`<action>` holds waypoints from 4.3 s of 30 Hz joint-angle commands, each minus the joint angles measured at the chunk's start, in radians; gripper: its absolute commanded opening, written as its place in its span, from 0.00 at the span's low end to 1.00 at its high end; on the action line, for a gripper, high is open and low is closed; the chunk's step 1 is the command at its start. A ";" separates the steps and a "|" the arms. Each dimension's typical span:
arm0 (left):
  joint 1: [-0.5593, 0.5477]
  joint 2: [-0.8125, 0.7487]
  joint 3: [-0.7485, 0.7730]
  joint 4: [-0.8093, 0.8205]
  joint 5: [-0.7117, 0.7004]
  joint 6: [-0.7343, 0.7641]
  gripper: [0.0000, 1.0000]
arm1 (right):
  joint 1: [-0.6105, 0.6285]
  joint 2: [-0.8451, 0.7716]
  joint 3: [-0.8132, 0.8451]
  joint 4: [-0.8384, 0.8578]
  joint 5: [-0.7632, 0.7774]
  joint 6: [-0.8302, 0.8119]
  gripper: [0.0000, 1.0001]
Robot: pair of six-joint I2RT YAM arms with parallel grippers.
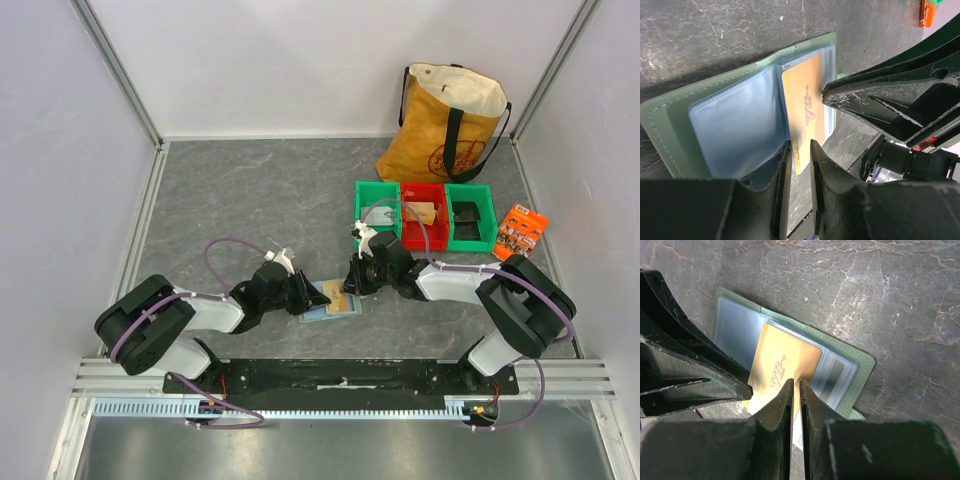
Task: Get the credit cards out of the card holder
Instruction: Remove the credit card from the card holder, then place the credit card in the storage box.
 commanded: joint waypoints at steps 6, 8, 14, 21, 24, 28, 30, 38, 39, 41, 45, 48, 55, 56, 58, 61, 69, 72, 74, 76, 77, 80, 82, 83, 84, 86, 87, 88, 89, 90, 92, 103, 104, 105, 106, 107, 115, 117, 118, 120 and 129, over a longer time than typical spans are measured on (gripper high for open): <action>0.007 0.051 -0.043 0.208 0.061 -0.079 0.17 | -0.001 0.018 -0.029 -0.028 0.006 -0.007 0.15; 0.010 0.043 -0.057 0.217 0.057 -0.084 0.12 | -0.003 0.020 -0.030 -0.028 0.008 -0.005 0.15; 0.023 0.011 -0.096 0.226 0.047 -0.092 0.04 | -0.003 0.040 -0.032 -0.039 0.015 -0.010 0.15; 0.029 0.014 -0.126 0.269 0.053 -0.112 0.02 | -0.010 0.054 -0.032 -0.056 0.032 -0.016 0.09; 0.030 0.011 -0.140 0.281 0.055 -0.122 0.02 | -0.019 0.057 -0.038 -0.062 0.038 -0.019 0.07; 0.030 -0.004 -0.158 0.281 0.052 -0.130 0.02 | -0.036 0.058 -0.044 -0.069 0.049 -0.021 0.02; 0.030 -0.013 -0.169 0.275 0.047 -0.133 0.02 | -0.044 0.058 -0.046 -0.074 0.051 -0.022 0.01; 0.032 -0.049 -0.197 0.242 0.032 -0.135 0.02 | -0.058 0.057 -0.047 -0.082 0.055 -0.031 0.00; 0.033 -0.053 -0.200 0.237 0.029 -0.135 0.02 | -0.058 0.057 -0.046 -0.085 0.052 -0.028 0.00; 0.032 -0.070 -0.197 0.214 0.023 -0.127 0.02 | -0.058 0.045 -0.042 -0.082 0.032 -0.028 0.00; 0.030 -0.067 -0.165 0.174 0.024 -0.098 0.02 | -0.058 -0.020 -0.044 -0.033 -0.038 -0.008 0.02; 0.032 -0.055 -0.151 0.174 0.026 -0.090 0.02 | -0.056 -0.046 -0.043 0.026 -0.098 0.022 0.03; 0.030 -0.015 -0.129 0.196 0.038 -0.089 0.02 | -0.056 0.001 -0.061 0.203 -0.216 0.114 0.04; 0.030 -0.009 -0.128 0.199 0.040 -0.089 0.02 | -0.056 0.012 -0.065 0.223 -0.224 0.130 0.04; 0.030 -0.007 -0.126 0.202 0.041 -0.089 0.02 | -0.056 0.031 -0.072 0.245 -0.227 0.145 0.04; 0.030 -0.007 -0.128 0.203 0.037 -0.092 0.02 | -0.056 0.051 -0.075 0.234 -0.210 0.147 0.04; 0.030 -0.007 -0.132 0.206 0.037 -0.093 0.02 | -0.056 0.078 -0.087 0.126 -0.138 0.108 0.01; 0.032 -0.007 -0.136 0.209 0.035 -0.096 0.02 | -0.058 0.087 -0.076 0.042 -0.075 0.072 0.01; 0.029 -0.013 -0.145 0.212 0.029 -0.105 0.02 | -0.058 0.089 -0.073 0.003 -0.040 0.053 0.01; 0.030 -0.022 -0.157 0.212 0.020 -0.115 0.02 | -0.058 0.094 -0.069 -0.034 -0.017 0.044 0.00; 0.029 -0.026 -0.162 0.212 0.012 -0.119 0.02 | -0.056 0.097 -0.069 -0.049 -0.009 0.041 0.00; 0.030 -0.032 -0.180 0.211 0.001 -0.136 0.02 | -0.058 0.106 -0.069 -0.065 0.009 0.036 0.00; 0.032 -0.035 -0.189 0.212 -0.005 -0.145 0.02 | -0.056 0.110 -0.067 -0.069 0.011 0.036 0.00; 0.032 -0.036 -0.194 0.214 -0.008 -0.151 0.02 | -0.058 0.112 -0.066 -0.071 0.012 0.036 0.00; 0.030 -0.038 -0.200 0.212 -0.011 -0.158 0.02 | -0.056 0.117 -0.064 -0.072 0.012 0.036 0.00; 0.030 -0.042 -0.212 0.217 -0.020 -0.168 0.02 | -0.056 0.120 -0.061 -0.077 0.017 0.033 0.00; 0.029 -0.047 -0.218 0.220 -0.025 -0.174 0.02 | -0.059 0.120 -0.059 -0.079 0.023 0.033 0.00; 0.030 -0.055 -0.226 0.220 -0.029 -0.179 0.02 | -0.059 0.121 -0.058 -0.080 0.023 0.032 0.00; 0.030 -0.062 -0.237 0.220 -0.034 -0.187 0.02 | -0.058 0.121 -0.058 -0.080 0.025 0.029 0.00; 0.030 -0.072 -0.243 0.217 -0.039 -0.193 0.02 | -0.058 0.121 -0.056 -0.082 0.025 0.030 0.00; 0.032 -0.084 -0.243 0.193 -0.043 -0.187 0.02 | -0.058 0.118 -0.056 -0.077 0.015 0.027 0.00; 0.030 -0.194 -0.272 0.110 -0.074 -0.167 0.02 | -0.058 0.081 -0.032 -0.076 0.003 0.012 0.00; 0.030 -0.223 -0.278 0.094 -0.084 -0.162 0.02 | -0.058 0.080 -0.030 -0.076 -0.001 0.007 0.00; 0.032 -0.254 -0.286 0.079 -0.094 -0.156 0.02 | -0.058 0.074 -0.030 -0.074 -0.001 0.003 0.00; 0.030 -0.283 -0.295 0.058 -0.111 -0.151 0.02 | -0.058 0.069 -0.029 -0.076 -0.003 -0.002 0.00; 0.032 -0.318 -0.298 0.038 -0.120 -0.147 0.02 | -0.058 0.060 -0.029 -0.076 -0.008 -0.005 0.00; 0.032 -0.625 -0.355 -0.201 -0.206 -0.119 0.02 | -0.058 -0.032 -0.006 -0.082 -0.014 -0.008 0.10; 0.033 -0.690 -0.353 -0.257 -0.206 -0.112 0.02 | -0.059 -0.057 -0.001 -0.077 -0.018 -0.002 0.18; 0.033 -0.708 -0.352 -0.277 -0.207 -0.110 0.02 | -0.058 -0.067 -0.001 -0.071 -0.026 0.001 0.21; 0.033 -0.730 -0.355 -0.291 -0.206 -0.102 0.02 | -0.058 -0.087 -0.003 -0.048 -0.050 0.013 0.28; 0.032 -0.826 -0.376 -0.206 -0.197 -0.095 0.02 | -0.058 -0.156 -0.093 0.262 -0.219 0.159 0.70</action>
